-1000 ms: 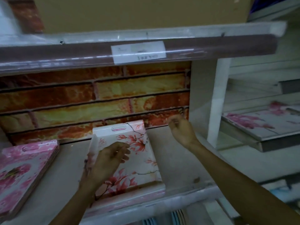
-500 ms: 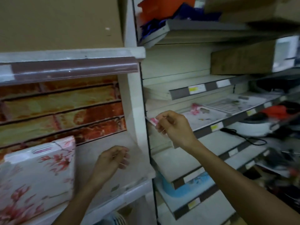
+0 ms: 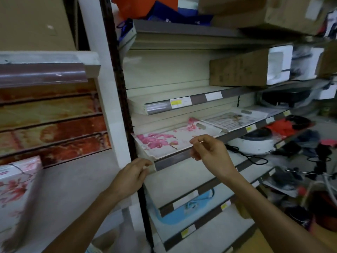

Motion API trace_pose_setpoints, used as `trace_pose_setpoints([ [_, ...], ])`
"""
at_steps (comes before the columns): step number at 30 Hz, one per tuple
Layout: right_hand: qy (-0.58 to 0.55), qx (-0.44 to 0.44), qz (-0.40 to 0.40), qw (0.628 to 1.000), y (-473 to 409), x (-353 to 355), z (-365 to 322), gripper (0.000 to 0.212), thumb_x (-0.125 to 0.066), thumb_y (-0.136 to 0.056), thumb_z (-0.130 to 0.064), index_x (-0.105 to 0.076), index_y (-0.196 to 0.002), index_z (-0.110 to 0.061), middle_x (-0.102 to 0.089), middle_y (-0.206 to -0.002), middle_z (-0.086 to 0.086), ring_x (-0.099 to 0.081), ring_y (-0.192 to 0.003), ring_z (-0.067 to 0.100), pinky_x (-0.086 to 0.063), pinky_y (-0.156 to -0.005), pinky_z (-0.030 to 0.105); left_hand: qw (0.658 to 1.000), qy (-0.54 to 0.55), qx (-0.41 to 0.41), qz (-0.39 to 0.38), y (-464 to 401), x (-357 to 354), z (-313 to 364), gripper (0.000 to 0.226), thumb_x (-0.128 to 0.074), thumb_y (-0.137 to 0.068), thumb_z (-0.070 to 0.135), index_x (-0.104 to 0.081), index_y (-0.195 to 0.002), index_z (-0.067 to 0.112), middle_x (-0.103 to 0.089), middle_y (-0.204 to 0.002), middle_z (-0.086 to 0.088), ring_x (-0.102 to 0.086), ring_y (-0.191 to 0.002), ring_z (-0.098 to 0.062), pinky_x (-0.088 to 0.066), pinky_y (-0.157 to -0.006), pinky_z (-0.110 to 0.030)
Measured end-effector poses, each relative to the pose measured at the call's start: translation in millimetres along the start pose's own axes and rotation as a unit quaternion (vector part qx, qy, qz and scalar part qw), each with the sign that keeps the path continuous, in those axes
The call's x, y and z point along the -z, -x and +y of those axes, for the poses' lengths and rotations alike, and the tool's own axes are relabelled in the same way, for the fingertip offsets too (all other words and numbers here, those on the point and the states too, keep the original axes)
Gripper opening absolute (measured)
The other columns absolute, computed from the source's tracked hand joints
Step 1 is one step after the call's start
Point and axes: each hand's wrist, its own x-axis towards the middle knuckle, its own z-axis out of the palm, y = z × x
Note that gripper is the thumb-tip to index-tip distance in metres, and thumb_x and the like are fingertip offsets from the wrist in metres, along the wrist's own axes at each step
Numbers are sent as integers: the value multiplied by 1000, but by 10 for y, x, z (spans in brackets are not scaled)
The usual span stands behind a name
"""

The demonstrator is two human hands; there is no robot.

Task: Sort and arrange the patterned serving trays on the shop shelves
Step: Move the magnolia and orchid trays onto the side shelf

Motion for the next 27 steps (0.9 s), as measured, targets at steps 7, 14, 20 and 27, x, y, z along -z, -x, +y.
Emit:
trace_pose_setpoints([
  [7,-3,-61,9,998,-239,114,397,15,-53,-97,-13,-67,-97,-9,-72,-73,5,-68,-66,13,-56,-64,28,982,-168,-80,16,-504,-193,-172,31,-59,-89,13,-61,-119,16,-61,-120,-3,-59,-101,-24,-53,-78,-38],
  [14,21,-118,13,993,-536,166,734,15,-53,-97,-15,-66,-91,-15,-73,-77,8,-69,-70,20,-58,-70,35,961,-242,-125,-36,-768,-241,-401,47,-85,-61,7,-70,-103,23,-71,-103,4,-67,-93,-18,-51,-74,-27],
  [20,9,-167,19,986,-818,107,983,15,-53,-97,-15,-67,-93,-11,-72,-74,5,-69,-71,21,-58,-72,38,944,-268,-184,-48,-879,-124,-489,60,-87,-46,1,-72,-96,29,-72,-98,9,-67,-88,-12,-49,-73,-21],
  [27,-139,-263,18,954,-1114,-53,1141,21,-54,-97,-14,-61,-109,2,-70,-95,21,-71,-84,31,-59,-76,40,952,-234,-198,10,-1063,65,-534,58,-78,-55,-8,-70,-103,25,-71,-101,8,-66,-89,-16,-54,-75,-23],
])
